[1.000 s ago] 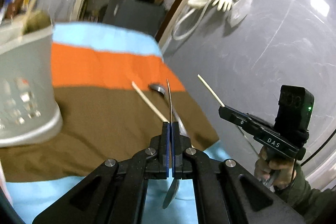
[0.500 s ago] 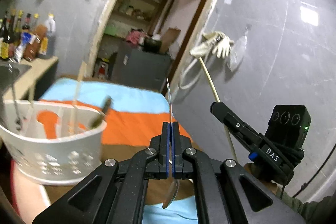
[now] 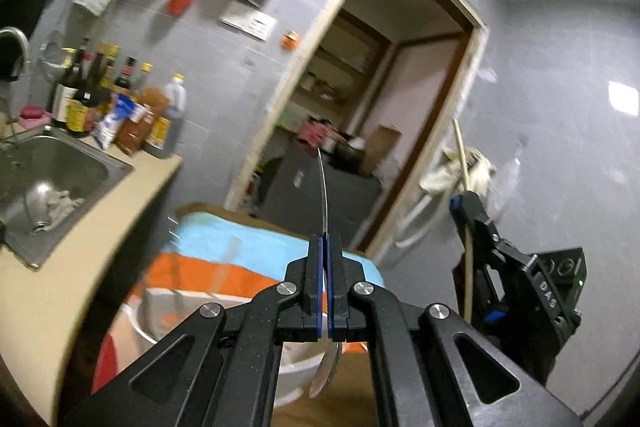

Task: Organize utensils
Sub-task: 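Lift both held utensils and carry them over the white holder, then lower the knife and chopstick into the holder with both tools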

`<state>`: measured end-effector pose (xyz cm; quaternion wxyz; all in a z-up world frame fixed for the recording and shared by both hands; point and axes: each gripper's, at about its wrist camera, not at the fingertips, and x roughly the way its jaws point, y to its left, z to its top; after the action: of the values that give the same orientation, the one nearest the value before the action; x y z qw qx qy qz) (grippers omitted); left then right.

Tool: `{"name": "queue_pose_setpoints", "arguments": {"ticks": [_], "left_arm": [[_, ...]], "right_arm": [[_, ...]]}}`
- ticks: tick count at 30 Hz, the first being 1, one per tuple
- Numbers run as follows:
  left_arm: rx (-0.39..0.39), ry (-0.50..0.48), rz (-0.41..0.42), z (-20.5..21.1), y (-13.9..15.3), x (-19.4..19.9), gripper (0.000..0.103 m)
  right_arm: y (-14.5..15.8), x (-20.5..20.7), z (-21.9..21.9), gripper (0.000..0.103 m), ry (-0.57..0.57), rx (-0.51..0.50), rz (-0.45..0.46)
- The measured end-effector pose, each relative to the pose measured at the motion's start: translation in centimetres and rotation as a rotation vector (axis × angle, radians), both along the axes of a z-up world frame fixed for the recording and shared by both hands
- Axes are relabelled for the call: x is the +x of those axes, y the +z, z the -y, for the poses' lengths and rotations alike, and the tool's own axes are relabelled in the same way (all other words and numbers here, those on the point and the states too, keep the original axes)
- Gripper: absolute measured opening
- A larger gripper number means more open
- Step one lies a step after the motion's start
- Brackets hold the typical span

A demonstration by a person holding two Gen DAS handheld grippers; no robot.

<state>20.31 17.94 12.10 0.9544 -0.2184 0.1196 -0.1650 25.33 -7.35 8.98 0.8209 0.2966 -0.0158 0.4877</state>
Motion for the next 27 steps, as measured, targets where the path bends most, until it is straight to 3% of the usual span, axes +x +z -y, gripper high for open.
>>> {"name": "queue_pose_setpoints", "arguments": {"ticks": [4,10,15,21,27], "left_arm": [[-0.026,0.05,0.026,-2.7,-0.3,0.7,0.0],[0.008,0.119,0.063,-4.5,-1.3,1.3,0.0],[0.0,0.143,0.082,-4.9,-2.8,1.8,0.0],[-0.011,0.185,0.13,-5.2,-4.1,1.7,0.0],[-0.009,0.215,0.152,-5.7,-4.8,1.4,0.0]], "right_arm": [[-0.5,1.6,-2.2,0.003,-0.017,0.061,-0.044],[-2.4,2.8,-4.2,0.003,-0.126,0.102,-0.09],[-3.1,2.3,-5.2,0.003,-0.229,0.033,-0.06],[-3.3,0.8,-7.5,0.003,-0.371,-0.056,0.042],[-3.8,0.7,-9.0,0.003,-0.406,-0.113,0.063]]}}
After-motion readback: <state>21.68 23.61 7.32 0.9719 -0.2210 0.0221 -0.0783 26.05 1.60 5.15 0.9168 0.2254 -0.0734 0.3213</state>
